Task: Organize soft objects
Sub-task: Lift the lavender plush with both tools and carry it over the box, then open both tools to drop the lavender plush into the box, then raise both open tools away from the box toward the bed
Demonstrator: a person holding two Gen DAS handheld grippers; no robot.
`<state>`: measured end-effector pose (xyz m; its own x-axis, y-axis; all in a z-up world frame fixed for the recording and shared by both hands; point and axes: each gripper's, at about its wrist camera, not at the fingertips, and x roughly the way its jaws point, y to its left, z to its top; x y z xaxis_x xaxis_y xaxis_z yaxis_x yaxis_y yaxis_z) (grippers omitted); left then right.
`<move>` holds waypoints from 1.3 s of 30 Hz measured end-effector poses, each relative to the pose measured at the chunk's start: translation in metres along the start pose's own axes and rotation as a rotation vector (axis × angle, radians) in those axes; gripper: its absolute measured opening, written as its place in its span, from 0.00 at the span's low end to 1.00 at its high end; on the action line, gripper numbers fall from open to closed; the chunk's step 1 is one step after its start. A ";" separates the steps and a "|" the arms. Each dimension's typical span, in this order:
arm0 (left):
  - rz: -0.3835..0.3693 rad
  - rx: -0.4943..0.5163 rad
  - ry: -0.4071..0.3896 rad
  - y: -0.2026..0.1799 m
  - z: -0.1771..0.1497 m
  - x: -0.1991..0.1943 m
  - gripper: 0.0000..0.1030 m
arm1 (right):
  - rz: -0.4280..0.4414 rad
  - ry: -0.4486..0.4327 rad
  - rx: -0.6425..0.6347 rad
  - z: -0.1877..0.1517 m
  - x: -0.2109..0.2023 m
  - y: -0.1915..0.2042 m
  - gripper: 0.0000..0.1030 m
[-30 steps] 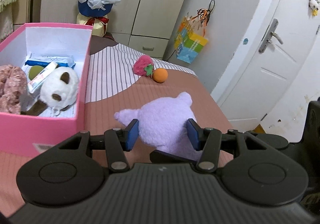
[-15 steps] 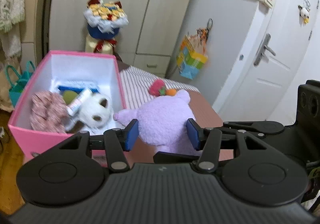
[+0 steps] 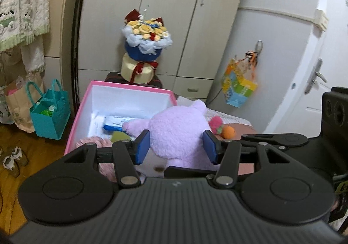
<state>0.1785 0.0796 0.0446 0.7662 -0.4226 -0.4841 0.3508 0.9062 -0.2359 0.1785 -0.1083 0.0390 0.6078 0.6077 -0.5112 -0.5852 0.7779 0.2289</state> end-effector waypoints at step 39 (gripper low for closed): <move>-0.002 -0.048 0.040 0.032 0.001 0.015 0.55 | -0.039 0.041 -0.162 0.010 0.011 -0.031 0.64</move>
<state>0.2015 0.1018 0.0303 0.7430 -0.4251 -0.5169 0.3251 0.9044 -0.2764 0.2095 -0.1242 0.0346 0.6114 0.5674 -0.5516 -0.6422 0.7630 0.0731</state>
